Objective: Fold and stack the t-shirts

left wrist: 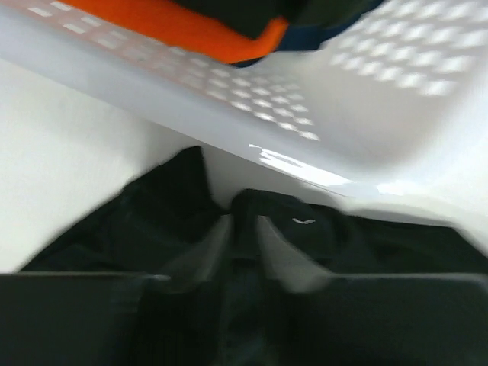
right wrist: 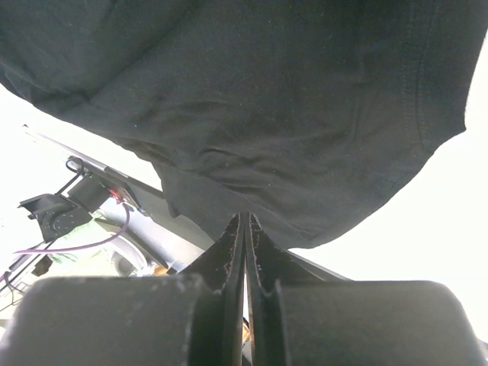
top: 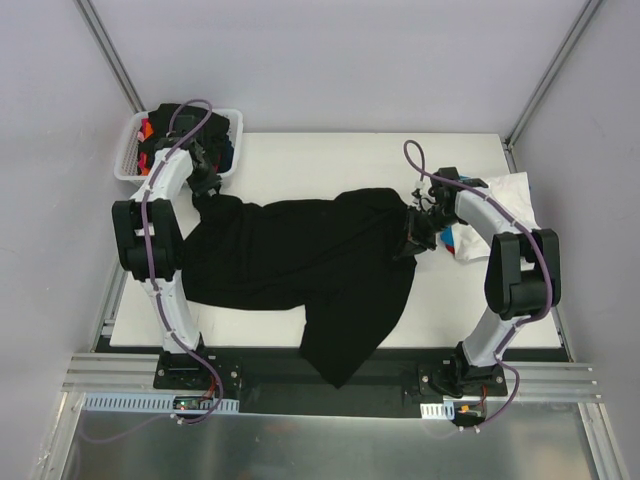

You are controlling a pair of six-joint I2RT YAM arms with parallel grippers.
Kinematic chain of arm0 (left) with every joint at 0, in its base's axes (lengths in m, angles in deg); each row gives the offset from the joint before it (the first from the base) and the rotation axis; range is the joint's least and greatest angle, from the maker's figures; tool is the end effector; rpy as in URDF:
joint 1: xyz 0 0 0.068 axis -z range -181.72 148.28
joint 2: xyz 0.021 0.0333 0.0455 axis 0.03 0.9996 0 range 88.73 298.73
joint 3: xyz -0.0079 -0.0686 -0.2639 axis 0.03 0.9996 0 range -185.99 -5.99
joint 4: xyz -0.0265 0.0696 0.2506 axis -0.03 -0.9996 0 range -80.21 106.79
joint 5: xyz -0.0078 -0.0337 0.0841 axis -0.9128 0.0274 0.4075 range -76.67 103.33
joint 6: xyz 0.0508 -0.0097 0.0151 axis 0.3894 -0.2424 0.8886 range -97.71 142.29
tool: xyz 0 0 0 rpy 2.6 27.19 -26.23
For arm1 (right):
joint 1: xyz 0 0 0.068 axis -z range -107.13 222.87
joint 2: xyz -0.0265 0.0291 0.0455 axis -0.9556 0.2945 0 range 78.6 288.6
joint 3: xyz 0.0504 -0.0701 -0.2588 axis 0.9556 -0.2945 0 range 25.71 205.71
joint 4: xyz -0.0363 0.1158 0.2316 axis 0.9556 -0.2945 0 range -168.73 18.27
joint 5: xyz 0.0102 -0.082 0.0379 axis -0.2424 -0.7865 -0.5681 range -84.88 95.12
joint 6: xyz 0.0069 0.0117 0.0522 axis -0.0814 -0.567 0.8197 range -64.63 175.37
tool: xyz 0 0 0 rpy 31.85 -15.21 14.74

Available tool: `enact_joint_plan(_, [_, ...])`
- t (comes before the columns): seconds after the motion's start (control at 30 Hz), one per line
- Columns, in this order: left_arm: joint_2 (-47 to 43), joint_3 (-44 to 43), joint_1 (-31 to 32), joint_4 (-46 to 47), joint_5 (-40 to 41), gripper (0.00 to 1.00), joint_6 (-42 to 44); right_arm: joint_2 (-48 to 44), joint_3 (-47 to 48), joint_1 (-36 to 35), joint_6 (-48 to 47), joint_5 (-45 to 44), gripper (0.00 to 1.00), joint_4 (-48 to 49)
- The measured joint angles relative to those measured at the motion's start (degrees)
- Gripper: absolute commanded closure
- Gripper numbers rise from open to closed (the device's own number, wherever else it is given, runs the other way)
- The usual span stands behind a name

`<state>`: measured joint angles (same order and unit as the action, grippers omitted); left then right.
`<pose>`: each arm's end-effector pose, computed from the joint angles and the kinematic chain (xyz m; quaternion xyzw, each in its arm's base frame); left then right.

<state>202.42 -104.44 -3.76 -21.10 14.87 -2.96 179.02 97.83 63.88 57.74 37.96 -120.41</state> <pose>0.4436 0.0168 0.2611 -0.2279 0.9208 -0.0512 0.3123 0.3281 0.0715 0.2086 -0.0870 0.9496 0.2902 0.0803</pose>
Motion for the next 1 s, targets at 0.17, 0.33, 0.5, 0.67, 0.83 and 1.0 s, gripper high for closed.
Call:
enact_joint_plan(0.17, [2.05, 2.05, -1.18, -2.21, 1.09, 0.24, 0.85, -1.6, -0.92, 0.0, -0.13, -0.59, 0.99, -0.17])
enact_joint_plan(0.33, [-6.45, 10.1, -0.9, -2.12, 0.42, 0.38, -0.22, -2.32, -1.75, -0.35, -0.07, -0.66, 0.99, -0.13])
enact_joint_plan(0.5, [-25.24, 24.92, 6.36, -1.11, -0.04, 0.57, -2.89, -2.32, -2.1, -2.25, 0.68, -0.66, 0.99, 0.52])
enact_joint_plan(0.67, [-36.22, 39.56, 13.38, -0.87, -3.21, 1.0, -6.99, -2.32, -2.12, -4.81, 1.77, -0.66, 0.99, 1.68])
enact_joint_plan(0.83, [-36.44, 47.58, 13.2, -2.71, -2.97, 1.0, -8.46, -2.32, -2.12, -6.56, 2.12, -0.63, 0.99, 1.97])
enact_joint_plan(1.0, [-31.95, 43.28, 13.18, -3.15, -0.09, 1.0, -8.07, -2.32, -2.12, -6.62, 2.14, -0.68, 0.99, 1.97])
